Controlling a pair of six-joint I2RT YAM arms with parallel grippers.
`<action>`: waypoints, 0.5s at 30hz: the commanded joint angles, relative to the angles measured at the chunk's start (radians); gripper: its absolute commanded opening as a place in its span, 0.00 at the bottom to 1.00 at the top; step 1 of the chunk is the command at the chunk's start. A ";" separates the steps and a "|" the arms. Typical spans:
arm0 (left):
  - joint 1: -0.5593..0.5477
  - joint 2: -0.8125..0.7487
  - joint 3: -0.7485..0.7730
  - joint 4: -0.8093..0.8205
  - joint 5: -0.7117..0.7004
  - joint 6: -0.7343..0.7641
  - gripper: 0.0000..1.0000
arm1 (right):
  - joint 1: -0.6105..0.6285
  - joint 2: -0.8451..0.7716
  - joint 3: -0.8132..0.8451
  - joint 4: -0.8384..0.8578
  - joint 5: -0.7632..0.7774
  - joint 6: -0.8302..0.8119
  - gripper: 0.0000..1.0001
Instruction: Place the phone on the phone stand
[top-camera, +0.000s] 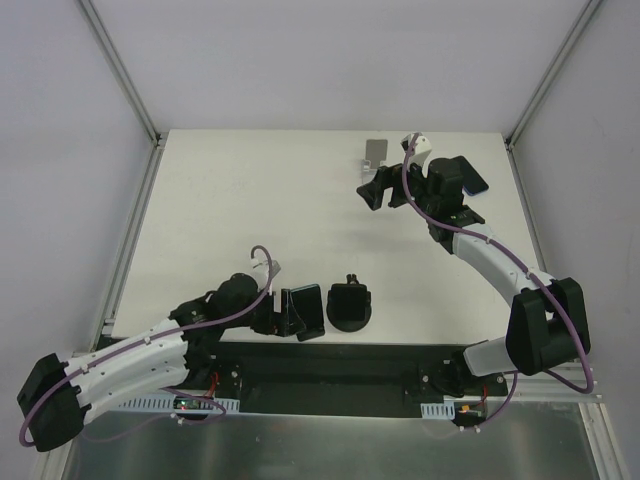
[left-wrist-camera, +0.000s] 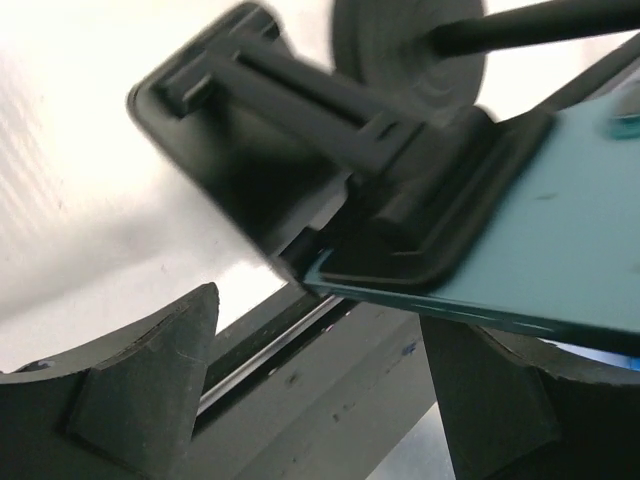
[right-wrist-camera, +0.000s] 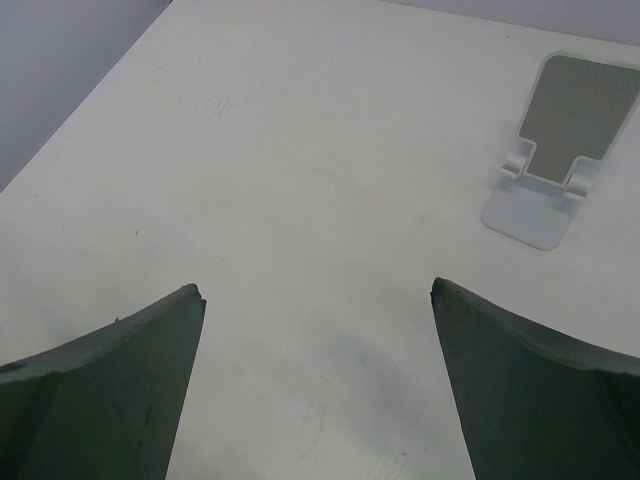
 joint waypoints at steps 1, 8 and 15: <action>-0.041 0.047 0.023 -0.049 0.022 -0.106 0.78 | 0.003 -0.051 0.025 0.034 -0.022 -0.011 0.98; -0.067 0.037 -0.040 -0.026 -0.081 -0.127 0.62 | 0.003 -0.057 0.019 0.038 -0.021 -0.011 0.98; -0.146 0.082 -0.034 0.006 -0.189 -0.100 0.66 | 0.003 -0.049 0.020 0.046 -0.027 -0.003 0.99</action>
